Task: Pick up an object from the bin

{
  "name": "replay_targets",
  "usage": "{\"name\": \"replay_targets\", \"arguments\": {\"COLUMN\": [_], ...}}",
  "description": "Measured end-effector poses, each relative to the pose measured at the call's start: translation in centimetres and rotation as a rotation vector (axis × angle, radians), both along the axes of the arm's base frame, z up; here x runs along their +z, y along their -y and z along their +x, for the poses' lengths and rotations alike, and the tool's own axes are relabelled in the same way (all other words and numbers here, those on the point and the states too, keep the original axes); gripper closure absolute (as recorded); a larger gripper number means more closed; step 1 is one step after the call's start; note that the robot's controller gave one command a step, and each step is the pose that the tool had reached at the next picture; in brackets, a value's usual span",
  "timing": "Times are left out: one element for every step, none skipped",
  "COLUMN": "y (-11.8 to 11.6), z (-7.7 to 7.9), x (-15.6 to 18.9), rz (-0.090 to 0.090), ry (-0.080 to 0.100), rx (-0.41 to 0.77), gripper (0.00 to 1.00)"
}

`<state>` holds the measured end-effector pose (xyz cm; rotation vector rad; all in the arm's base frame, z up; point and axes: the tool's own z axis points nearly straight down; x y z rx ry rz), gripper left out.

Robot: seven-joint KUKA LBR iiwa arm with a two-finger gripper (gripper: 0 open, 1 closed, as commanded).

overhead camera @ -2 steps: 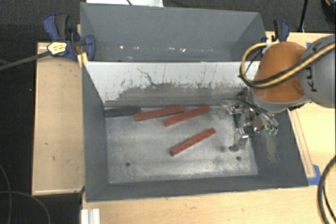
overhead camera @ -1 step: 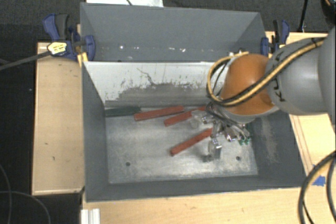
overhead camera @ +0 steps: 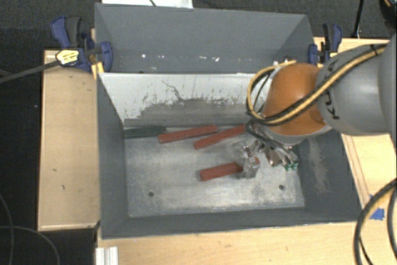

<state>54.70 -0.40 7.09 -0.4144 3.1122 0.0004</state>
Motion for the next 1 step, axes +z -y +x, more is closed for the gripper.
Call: {"name": "replay_targets", "arguments": {"y": [1.98], "z": [2.5], "x": [14.05], "rz": [-0.001], "ry": [0.01], "rx": [-0.041], "gripper": [1.0]}}
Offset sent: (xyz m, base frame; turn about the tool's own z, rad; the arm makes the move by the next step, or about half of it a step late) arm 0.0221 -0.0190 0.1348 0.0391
